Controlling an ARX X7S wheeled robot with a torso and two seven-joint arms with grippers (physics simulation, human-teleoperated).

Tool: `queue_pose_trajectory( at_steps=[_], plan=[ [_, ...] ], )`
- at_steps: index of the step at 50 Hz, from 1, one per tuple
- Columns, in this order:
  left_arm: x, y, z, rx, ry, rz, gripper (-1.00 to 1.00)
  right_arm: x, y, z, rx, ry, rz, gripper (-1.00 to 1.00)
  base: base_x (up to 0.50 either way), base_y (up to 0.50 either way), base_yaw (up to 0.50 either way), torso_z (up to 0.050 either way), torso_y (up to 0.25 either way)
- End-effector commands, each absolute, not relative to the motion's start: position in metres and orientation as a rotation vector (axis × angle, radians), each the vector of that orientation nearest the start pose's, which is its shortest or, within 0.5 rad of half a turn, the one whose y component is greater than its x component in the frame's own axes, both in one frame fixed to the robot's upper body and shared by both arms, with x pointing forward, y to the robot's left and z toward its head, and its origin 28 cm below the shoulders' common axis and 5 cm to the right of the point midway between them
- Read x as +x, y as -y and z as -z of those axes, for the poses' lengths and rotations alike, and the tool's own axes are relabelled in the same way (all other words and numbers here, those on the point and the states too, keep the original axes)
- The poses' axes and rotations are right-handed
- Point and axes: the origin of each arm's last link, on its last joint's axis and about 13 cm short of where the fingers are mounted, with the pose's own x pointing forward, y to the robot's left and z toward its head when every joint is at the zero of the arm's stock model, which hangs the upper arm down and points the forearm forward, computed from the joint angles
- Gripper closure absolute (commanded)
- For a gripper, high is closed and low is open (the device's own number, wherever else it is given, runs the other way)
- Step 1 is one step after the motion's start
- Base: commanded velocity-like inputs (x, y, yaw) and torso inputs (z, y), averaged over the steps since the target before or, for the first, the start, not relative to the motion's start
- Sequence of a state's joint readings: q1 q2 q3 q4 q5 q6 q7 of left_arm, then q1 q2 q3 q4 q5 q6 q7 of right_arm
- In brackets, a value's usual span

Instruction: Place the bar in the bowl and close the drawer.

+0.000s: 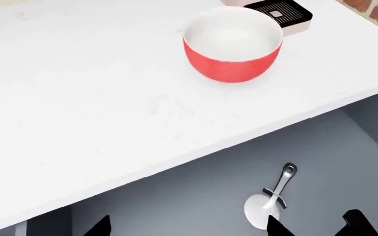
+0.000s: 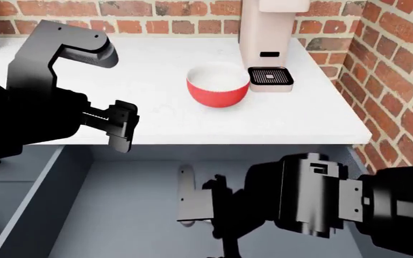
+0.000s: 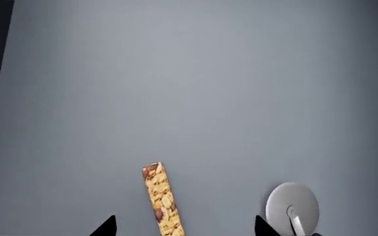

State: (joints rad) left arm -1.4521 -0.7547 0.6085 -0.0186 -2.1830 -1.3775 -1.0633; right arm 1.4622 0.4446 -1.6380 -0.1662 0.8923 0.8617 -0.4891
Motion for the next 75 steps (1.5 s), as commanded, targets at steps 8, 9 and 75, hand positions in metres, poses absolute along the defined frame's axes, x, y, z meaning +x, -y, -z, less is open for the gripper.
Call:
queue_pose_trajectory(
  at_steps=[8,9,75],
  plan=[
    [0.243,-0.258,-0.331,0.148,-0.554,0.328,-1.0,0.296,0.047,-0.166,-0.944,-0.739,-1.414,-1.0,0.0,0.0,0.0,0.0,0.0],
    [0.243,-0.258,-0.331,0.148,-0.554,0.328,-1.0,0.296,0.046,-0.165,-0.946,-0.742,-1.416,-1.0,0.0,0.0,0.0,0.0,0.0],
    [0.248,-0.262,-0.324,0.141,-0.573,0.319,-1.0,0.313,0.055,-0.1,-0.987,-0.925,-1.417,-1.0,0.0,0.0,0.0,0.0,0.0]
  ],
)
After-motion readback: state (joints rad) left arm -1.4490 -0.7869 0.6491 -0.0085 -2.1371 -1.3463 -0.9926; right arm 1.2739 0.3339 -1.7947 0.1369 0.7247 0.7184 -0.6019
